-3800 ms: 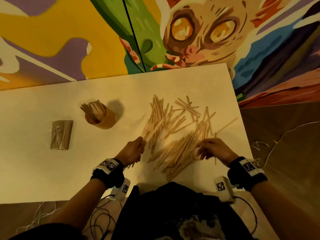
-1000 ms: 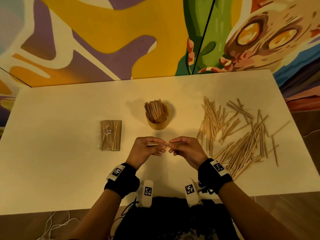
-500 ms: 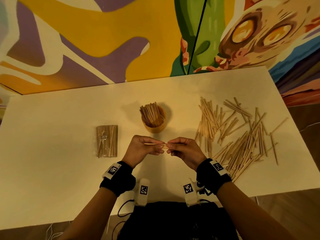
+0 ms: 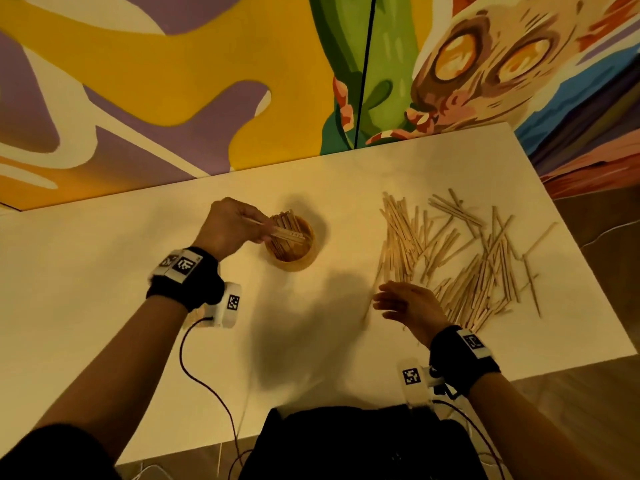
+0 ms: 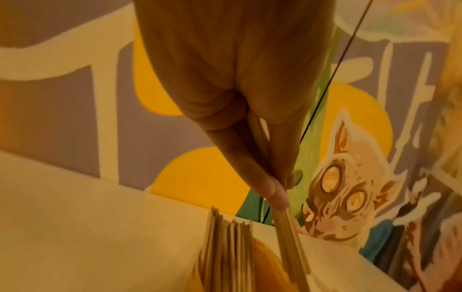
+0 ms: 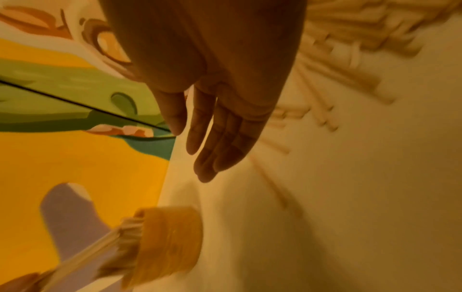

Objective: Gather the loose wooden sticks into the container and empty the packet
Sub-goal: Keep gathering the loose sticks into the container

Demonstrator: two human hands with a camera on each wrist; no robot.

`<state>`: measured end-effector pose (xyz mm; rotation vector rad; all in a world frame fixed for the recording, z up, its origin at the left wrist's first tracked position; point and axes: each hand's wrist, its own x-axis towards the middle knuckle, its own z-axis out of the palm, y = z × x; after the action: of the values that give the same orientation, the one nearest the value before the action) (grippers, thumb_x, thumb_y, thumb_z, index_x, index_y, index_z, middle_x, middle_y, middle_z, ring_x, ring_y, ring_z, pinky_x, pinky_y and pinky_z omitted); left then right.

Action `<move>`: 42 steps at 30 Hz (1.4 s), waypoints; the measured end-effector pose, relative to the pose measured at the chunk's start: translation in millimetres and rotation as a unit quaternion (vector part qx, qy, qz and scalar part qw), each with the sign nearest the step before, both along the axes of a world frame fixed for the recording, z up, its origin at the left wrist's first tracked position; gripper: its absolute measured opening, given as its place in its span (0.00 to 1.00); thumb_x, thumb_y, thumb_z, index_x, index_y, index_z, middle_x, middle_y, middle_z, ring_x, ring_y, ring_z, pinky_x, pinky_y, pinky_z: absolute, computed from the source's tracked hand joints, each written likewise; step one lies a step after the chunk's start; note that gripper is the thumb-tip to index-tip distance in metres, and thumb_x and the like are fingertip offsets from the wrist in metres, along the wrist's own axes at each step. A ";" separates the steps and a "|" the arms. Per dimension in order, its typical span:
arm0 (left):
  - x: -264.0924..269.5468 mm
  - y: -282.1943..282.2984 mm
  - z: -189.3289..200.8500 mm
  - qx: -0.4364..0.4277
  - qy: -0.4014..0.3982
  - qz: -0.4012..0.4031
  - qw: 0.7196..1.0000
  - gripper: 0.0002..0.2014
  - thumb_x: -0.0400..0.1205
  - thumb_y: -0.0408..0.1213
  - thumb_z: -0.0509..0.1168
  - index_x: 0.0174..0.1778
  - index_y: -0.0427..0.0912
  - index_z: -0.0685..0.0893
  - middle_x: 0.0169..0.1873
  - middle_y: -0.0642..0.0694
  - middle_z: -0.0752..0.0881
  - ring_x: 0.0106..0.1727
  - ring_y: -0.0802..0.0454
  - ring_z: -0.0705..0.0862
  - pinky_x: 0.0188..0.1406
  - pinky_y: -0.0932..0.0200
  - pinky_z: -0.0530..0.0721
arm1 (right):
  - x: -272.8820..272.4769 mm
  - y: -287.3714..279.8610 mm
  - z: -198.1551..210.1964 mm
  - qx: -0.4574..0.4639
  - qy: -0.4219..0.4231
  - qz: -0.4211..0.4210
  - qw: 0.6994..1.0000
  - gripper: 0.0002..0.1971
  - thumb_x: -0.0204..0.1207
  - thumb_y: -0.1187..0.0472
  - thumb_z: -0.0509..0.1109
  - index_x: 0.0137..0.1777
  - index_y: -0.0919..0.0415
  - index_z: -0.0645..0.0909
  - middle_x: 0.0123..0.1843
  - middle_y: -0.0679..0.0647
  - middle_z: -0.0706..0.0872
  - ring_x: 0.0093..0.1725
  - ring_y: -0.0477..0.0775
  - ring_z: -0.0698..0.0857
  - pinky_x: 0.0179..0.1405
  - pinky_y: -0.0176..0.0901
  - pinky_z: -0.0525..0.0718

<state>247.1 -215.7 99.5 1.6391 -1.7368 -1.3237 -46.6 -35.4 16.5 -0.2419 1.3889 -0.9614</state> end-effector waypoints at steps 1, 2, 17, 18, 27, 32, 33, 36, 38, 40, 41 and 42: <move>-2.8 -7.3 0.9 -0.006 -0.022 -0.012 1.000 0.06 0.70 0.22 0.77 0.41 0.30 0.91 0.30 0.36 0.90 0.30 0.50 0.88 0.33 0.66 0.88 | -13.0 7.4 -2.2 0.012 0.014 -0.003 1.000 0.13 0.84 0.60 0.64 0.54 0.71 0.84 0.48 0.67 0.90 0.45 0.61 0.90 0.44 0.49 0.86; -7.7 -12.8 0.8 -0.007 -0.041 -0.028 0.999 0.06 0.70 0.22 0.76 0.40 0.32 0.91 0.30 0.37 0.90 0.29 0.52 0.87 0.32 0.67 0.88 | -25.6 15.1 -3.6 0.025 0.028 -0.006 0.999 0.14 0.84 0.60 0.64 0.55 0.71 0.84 0.48 0.67 0.90 0.45 0.62 0.89 0.44 0.50 0.85; -78.0 -29.1 -46.6 -0.033 -0.275 -0.204 0.939 0.09 0.81 0.40 0.68 0.46 0.37 0.89 0.44 0.40 0.88 0.46 0.44 0.82 0.46 0.58 0.74 | -133.0 84.7 -10.4 0.121 0.113 0.009 0.986 0.11 0.83 0.64 0.65 0.50 0.73 0.85 0.41 0.67 0.90 0.37 0.62 0.86 0.36 0.47 0.81; -78.2 -28.9 -46.9 -0.040 -0.277 -0.204 0.938 0.10 0.82 0.41 0.68 0.45 0.38 0.89 0.44 0.40 0.88 0.45 0.45 0.81 0.46 0.58 0.73 | -136.9 85.3 -11.1 0.124 0.114 0.013 0.986 0.11 0.83 0.64 0.65 0.50 0.73 0.86 0.41 0.67 0.90 0.36 0.62 0.86 0.36 0.47 0.81; -81.2 -17.7 -24.1 -0.137 -0.203 -0.046 0.968 0.04 0.81 0.37 0.69 0.44 0.42 0.89 0.32 0.42 0.89 0.31 0.44 0.87 0.46 0.50 0.84 | -184.3 77.4 -27.3 0.136 0.141 0.053 0.979 0.10 0.82 0.65 0.66 0.49 0.72 0.86 0.39 0.66 0.90 0.34 0.60 0.87 0.32 0.44 0.82; -132.9 25.9 -22.3 -0.084 -0.130 -0.057 0.986 0.08 0.83 0.37 0.66 0.40 0.47 0.87 0.28 0.53 0.89 0.23 0.51 0.86 0.25 0.58 0.83 | -218.8 79.5 -42.5 0.151 0.216 0.140 0.954 0.10 0.83 0.67 0.63 0.45 0.69 0.85 0.35 0.61 0.89 0.28 0.55 0.84 0.27 0.41 0.76; -148.2 39.4 -27.2 -0.066 -0.125 -0.082 0.987 0.07 0.84 0.36 0.66 0.41 0.46 0.87 0.31 0.52 0.90 0.23 0.53 0.86 0.25 0.59 0.83 | -224.8 80.3 -45.7 0.157 0.229 0.162 0.947 0.10 0.83 0.67 0.63 0.45 0.68 0.85 0.35 0.61 0.89 0.28 0.54 0.84 0.26 0.41 0.76; -198.4 84.0 -52.2 0.008 -0.108 -0.152 0.982 0.07 0.83 0.35 0.66 0.41 0.44 0.87 0.36 0.47 0.90 0.25 0.53 0.87 0.26 0.62 0.81 | -238.2 82.2 -54.6 0.176 0.253 0.211 0.928 0.10 0.81 0.66 0.65 0.44 0.67 0.87 0.34 0.59 0.89 0.29 0.52 0.85 0.23 0.36 0.77; -230.9 111.6 -74.5 0.044 -0.141 -0.200 0.969 0.05 0.83 0.41 0.67 0.43 0.47 0.86 0.43 0.50 0.90 0.34 0.53 0.88 0.38 0.56 0.83 | -243.9 84.1 -58.8 0.184 0.259 0.222 0.922 0.10 0.79 0.66 0.67 0.39 0.68 0.87 0.31 0.59 0.88 0.28 0.51 0.85 0.25 0.34 0.80; -259.5 133.0 -95.7 0.036 -0.239 -0.243 0.940 0.13 0.80 0.53 0.66 0.53 0.50 0.84 0.54 0.53 0.85 0.50 0.52 0.85 0.49 0.55 0.81 | -247.3 85.8 -63.0 0.183 0.251 0.217 0.926 0.11 0.77 0.67 0.70 0.34 0.67 0.86 0.28 0.59 0.88 0.28 0.53 0.86 0.33 0.40 0.86; -273.1 141.3 -104.1 0.039 -0.274 -0.253 0.927 0.20 0.77 0.58 0.63 0.58 0.51 0.81 0.59 0.53 0.81 0.56 0.51 0.82 0.51 0.55 0.80 | -248.8 86.4 -64.7 0.181 0.247 0.215 0.927 0.11 0.77 0.67 0.70 0.34 0.67 0.86 0.28 0.60 0.88 0.29 0.54 0.87 0.36 0.43 0.87; -286.0 147.5 -110.8 0.041 -0.295 -0.255 0.920 0.25 0.74 0.62 0.61 0.62 0.50 0.78 0.62 0.52 0.79 0.60 0.49 0.80 0.51 0.54 0.79 | -250.3 86.8 -65.6 0.181 0.246 0.219 0.927 0.10 0.77 0.66 0.70 0.34 0.67 0.87 0.29 0.59 0.88 0.29 0.53 0.87 0.37 0.42 0.87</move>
<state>-38.9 -68.2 -11.3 1.8346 -2.6416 -1.1773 -296.9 51.4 -49.0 -0.5141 1.8389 -0.2626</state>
